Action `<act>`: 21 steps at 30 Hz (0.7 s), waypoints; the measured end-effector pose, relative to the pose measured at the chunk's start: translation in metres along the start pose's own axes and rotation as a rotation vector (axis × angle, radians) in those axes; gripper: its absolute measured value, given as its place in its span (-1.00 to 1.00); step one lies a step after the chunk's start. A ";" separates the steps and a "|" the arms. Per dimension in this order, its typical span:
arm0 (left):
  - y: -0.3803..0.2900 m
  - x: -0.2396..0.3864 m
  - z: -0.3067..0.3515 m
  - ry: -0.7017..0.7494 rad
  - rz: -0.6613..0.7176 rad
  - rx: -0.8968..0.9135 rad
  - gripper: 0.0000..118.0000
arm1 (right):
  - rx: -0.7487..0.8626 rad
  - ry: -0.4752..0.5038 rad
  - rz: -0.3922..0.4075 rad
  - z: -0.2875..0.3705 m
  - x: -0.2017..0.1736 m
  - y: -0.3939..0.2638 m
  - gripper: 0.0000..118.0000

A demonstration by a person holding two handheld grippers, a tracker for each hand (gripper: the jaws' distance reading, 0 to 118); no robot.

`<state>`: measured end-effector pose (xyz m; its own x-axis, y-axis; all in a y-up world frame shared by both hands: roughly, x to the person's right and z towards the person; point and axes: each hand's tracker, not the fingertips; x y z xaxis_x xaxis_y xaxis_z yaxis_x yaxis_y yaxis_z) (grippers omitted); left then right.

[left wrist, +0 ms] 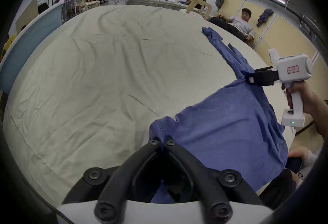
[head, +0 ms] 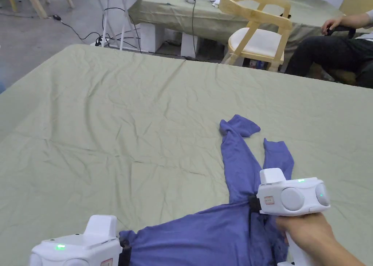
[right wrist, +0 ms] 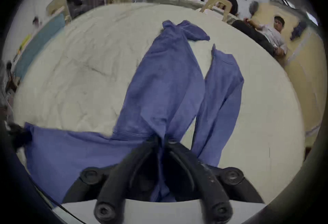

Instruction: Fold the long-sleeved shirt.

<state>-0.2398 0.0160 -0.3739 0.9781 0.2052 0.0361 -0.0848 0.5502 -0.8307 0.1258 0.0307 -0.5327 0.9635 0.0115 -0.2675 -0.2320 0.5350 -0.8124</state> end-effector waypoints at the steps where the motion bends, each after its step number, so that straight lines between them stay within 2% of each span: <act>1: 0.000 -0.001 0.003 -0.001 0.012 0.010 -1.00 | 0.034 0.005 -0.020 0.013 0.001 -0.004 -0.84; 4: 0.002 -0.007 0.026 -0.018 0.084 0.097 -1.00 | 0.158 0.045 -0.115 0.058 0.008 -0.020 -0.85; 6: 0.005 -0.008 0.049 -0.020 0.087 0.172 -1.00 | 0.248 0.050 -0.142 0.095 0.010 -0.029 -0.85; 12: 0.038 -0.001 0.151 -0.033 0.056 0.439 -1.00 | 0.528 0.014 -0.124 0.222 0.009 -0.040 -0.86; 21: 0.144 0.075 0.315 0.007 -0.173 0.794 -1.00 | 0.878 -0.125 -0.040 0.412 -0.007 0.017 -0.86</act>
<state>-0.2388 0.3655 -0.3156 0.9906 0.0609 0.1225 -0.0393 0.9844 -0.1718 0.1698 0.3881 -0.3312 0.9882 0.0432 -0.1472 -0.0606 0.9914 -0.1162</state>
